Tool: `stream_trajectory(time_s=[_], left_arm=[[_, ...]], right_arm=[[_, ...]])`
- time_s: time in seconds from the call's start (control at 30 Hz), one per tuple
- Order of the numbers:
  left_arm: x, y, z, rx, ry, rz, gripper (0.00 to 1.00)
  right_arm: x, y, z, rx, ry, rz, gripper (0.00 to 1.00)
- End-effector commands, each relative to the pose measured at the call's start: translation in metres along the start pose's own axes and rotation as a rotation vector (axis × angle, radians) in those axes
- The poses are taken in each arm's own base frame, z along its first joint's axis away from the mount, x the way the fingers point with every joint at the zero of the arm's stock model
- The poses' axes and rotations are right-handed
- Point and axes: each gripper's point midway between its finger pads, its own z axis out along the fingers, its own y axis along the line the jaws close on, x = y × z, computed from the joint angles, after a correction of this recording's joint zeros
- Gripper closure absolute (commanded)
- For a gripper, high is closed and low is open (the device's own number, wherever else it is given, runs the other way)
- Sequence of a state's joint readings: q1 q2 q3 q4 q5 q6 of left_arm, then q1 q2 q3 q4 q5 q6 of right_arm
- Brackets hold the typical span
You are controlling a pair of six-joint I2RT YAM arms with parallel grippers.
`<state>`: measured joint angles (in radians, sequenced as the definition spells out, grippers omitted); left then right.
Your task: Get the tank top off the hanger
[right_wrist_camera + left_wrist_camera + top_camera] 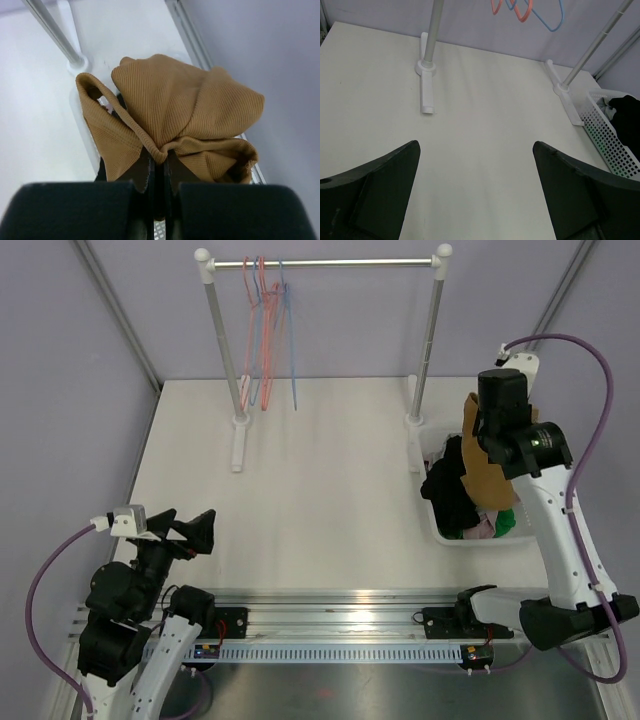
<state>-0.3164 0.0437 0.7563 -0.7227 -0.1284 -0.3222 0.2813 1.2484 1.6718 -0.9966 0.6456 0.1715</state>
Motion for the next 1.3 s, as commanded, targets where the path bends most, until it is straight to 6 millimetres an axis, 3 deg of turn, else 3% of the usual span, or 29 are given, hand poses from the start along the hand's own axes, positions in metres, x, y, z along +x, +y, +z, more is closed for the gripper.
stream_trajectory(time_s=[0.0, 0.03, 0.07, 0.13, 0.17, 0.23, 0.33, 0.47, 0.57, 0.63, 0.7, 0.73, 0.77, 0.87, 0.9, 0.93, 0.97, 1.13, 1.27], left_arm=[[-0.012, -0.002, 0.002, 0.006, -0.06, -0.013, 0.01], [-0.013, -0.002, 0.002, 0.006, -0.06, -0.013, 0.01], [-0.013, -0.001, 0.002, 0.003, -0.061, -0.01, 0.01], [-0.012, 0.0, 0.002, -0.006, -0.057, -0.011, 0.01], [-0.013, 0.004, 0.002, -0.032, -0.06, -0.013, 0.01], [-0.013, 0.01, 0.003, -0.067, -0.056, -0.024, 0.01], [-0.012, 0.01, 0.004, -0.067, -0.048, -0.022, 0.01], [-0.011, 0.01, 0.004, -0.067, -0.045, -0.022, 0.01], [-0.012, 0.01, 0.003, -0.065, -0.054, -0.023, 0.01], [-0.013, 0.009, 0.003, -0.062, -0.053, -0.023, 0.01], [-0.014, 0.008, 0.004, -0.067, -0.04, -0.023, 0.01], [-0.014, 0.009, 0.004, -0.072, -0.029, -0.024, 0.01], [-0.012, 0.01, 0.007, -0.088, -0.007, -0.029, 0.01], [-0.019, 0.01, 0.003, -0.111, 0.025, -0.027, 0.01], [-0.023, 0.01, 0.001, -0.13, 0.058, -0.02, 0.01], [-0.024, 0.013, 0.001, -0.156, 0.078, -0.006, 0.01], [-0.026, 0.016, 0.0, -0.176, 0.094, 0.004, 0.01], [-0.029, 0.028, -0.003, -0.28, 0.219, 0.074, 0.01], [-0.04, 0.03, -0.007, -0.326, 0.259, 0.096, 0.01]], right_arm=[[0.051, 0.028, 0.045, -0.08, 0.127, -0.025, 1.0], [0.064, 0.036, 0.054, -0.116, 0.161, -0.003, 1.0], [0.099, 0.037, 0.069, -0.101, 0.249, -0.019, 1.0], [0.138, 0.039, 0.092, -0.095, 0.363, 0.022, 1.0], [0.171, 0.039, 0.099, -0.092, 0.449, 0.014, 1.0], [0.215, 0.042, 0.121, -0.083, 0.582, 0.037, 1.0], [0.273, 0.038, 0.137, -0.032, 0.776, 0.022, 1.0], [0.282, 0.05, 0.143, -0.068, 0.821, 0.042, 0.99], [0.275, 0.055, 0.14, -0.097, 0.813, 0.06, 0.96], [0.259, 0.051, 0.131, -0.092, 0.79, 0.069, 0.82], [0.231, 0.047, 0.127, -0.085, 0.718, 0.086, 0.66], [0.22, 0.039, 0.122, -0.057, 0.698, 0.08, 0.5], [0.192, 0.035, 0.116, -0.063, 0.624, 0.102, 0.45], [0.143, 0.019, 0.095, -0.036, 0.51, 0.123, 0.29], [0.136, 0.014, 0.087, -0.032, 0.496, 0.121, 0.21], [0.122, 0.011, 0.077, -0.053, 0.457, 0.129, 0.19], [0.107, 0.013, 0.068, -0.089, 0.42, 0.13, 0.01], [0.058, 0.016, 0.005, -0.305, 0.236, 0.157, 0.01], [0.039, 0.015, -0.048, -0.444, 0.111, 0.173, 0.01]])
